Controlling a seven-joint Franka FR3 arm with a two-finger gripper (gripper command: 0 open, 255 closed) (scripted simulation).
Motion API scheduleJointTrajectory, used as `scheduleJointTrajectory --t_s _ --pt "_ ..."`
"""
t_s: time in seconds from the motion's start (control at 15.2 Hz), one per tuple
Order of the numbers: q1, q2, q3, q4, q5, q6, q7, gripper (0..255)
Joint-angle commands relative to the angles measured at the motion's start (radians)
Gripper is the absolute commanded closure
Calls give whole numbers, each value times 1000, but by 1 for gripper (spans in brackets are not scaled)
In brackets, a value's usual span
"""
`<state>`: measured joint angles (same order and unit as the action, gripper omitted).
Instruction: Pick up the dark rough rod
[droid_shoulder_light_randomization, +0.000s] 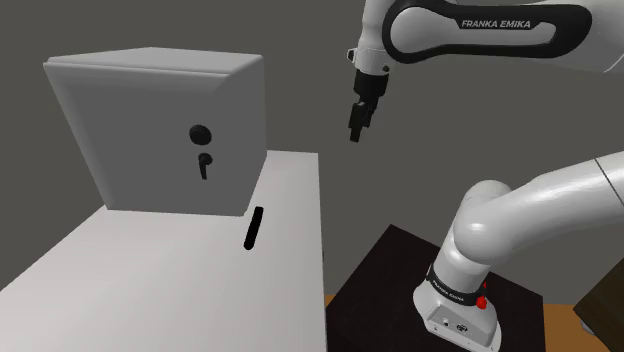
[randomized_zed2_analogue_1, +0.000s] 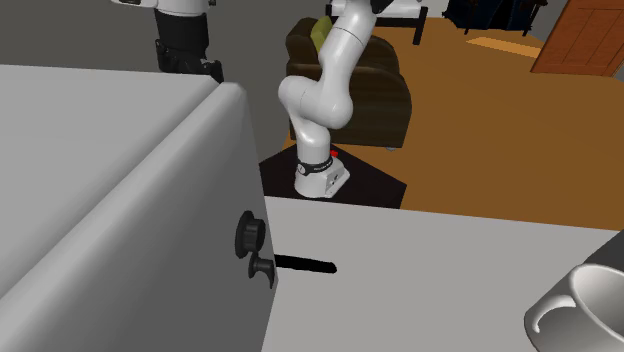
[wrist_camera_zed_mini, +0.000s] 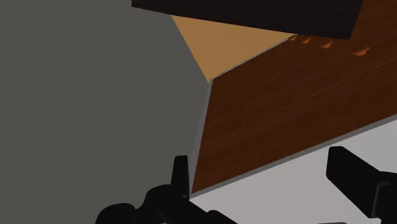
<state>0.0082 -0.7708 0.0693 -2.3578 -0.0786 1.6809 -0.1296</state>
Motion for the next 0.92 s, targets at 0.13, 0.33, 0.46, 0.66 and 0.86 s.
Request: scheduleJointTrajectory --t_s 0.13,0.33,0.46,0.66,0.86 --pt "-5 -23 54 -25 39 -6 111 0" --pt "-12 -40 140 -47 102 -10 279 0" --pt "-18 -40 199 -52 146 -9 392 0" --pt "-30 -21 289 -42 209 -1 563 0" --pt "-52 18 383 -14 267 15 733 0"
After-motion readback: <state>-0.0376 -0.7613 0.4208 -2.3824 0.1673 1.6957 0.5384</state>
